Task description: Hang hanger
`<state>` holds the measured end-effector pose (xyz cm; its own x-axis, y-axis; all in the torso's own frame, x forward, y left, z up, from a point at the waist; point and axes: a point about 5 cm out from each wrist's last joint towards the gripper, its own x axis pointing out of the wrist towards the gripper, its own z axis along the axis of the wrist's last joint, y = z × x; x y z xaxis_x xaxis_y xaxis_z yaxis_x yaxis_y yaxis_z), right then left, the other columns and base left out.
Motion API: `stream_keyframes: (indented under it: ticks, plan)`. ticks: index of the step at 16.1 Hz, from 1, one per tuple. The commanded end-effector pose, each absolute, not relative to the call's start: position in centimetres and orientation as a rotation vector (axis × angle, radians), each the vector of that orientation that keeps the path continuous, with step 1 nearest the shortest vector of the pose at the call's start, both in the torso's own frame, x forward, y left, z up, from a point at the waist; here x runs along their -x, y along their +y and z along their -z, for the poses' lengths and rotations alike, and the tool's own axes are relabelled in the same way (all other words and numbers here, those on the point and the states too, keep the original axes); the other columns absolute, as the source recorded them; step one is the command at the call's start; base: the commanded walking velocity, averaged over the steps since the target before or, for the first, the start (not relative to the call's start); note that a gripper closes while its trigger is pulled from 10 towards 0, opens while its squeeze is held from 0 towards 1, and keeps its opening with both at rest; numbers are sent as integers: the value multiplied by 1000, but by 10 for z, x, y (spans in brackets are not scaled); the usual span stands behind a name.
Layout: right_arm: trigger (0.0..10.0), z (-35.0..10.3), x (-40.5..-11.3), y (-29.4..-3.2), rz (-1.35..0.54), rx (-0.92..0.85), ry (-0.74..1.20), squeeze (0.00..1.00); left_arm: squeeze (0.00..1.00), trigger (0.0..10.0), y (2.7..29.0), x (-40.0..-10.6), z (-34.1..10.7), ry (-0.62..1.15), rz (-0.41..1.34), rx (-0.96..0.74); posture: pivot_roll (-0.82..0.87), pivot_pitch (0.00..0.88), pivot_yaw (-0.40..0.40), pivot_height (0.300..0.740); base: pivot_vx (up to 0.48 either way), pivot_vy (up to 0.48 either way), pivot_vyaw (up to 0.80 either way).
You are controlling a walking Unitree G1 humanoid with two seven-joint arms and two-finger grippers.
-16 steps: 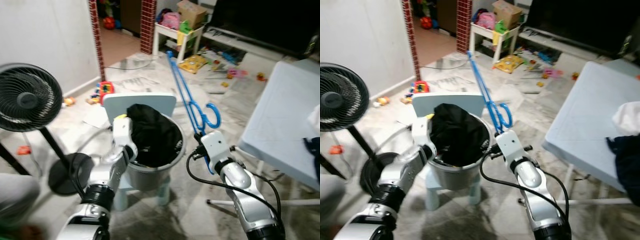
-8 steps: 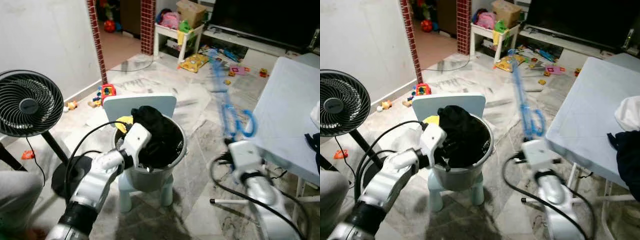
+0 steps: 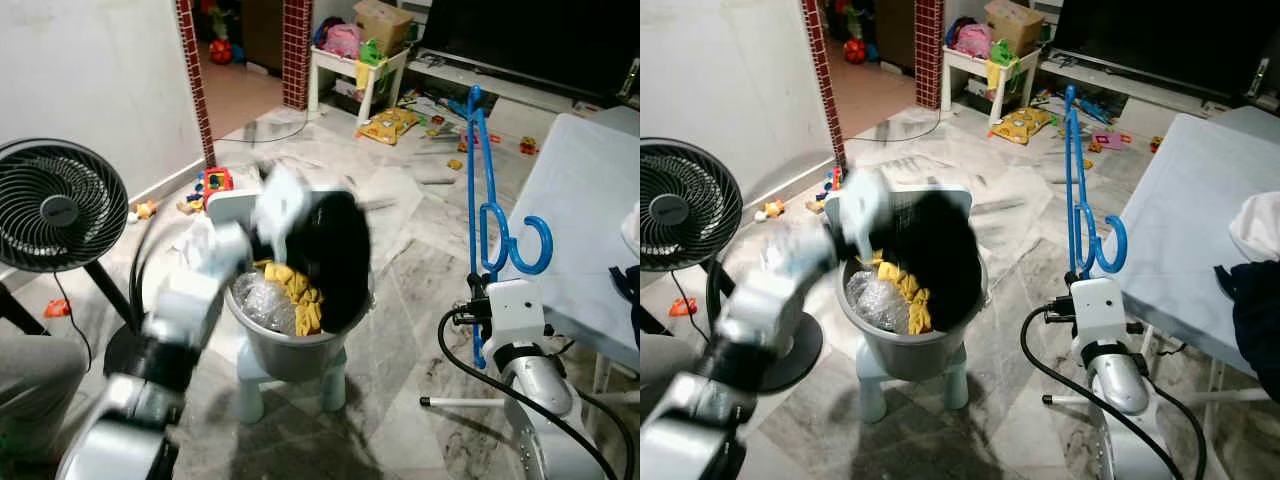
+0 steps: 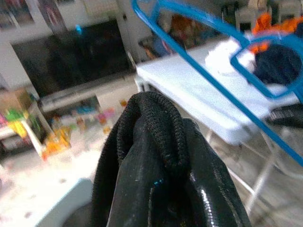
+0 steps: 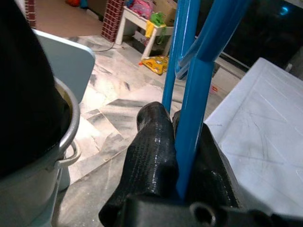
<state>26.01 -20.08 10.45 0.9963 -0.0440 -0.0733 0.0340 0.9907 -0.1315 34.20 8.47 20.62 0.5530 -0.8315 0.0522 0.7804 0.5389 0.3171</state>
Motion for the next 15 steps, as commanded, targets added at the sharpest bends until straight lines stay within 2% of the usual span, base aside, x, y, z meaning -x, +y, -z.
stream_keyframes:
  ticks: [1, 15]
  plan:
    - [10000, -112, -262, -203, 51, 131, 52, 0, 0, 0, 86, -342, -205, -211, 965, -263, 75, 0, -70, 740, 0, 0, 0]
    - [10000, -112, -262, -203, 51, 131, 52, 0, 0, 0, 86, -342, -205, -211, 965, -263, 75, 0, -70, 740, 0, 0, 0]
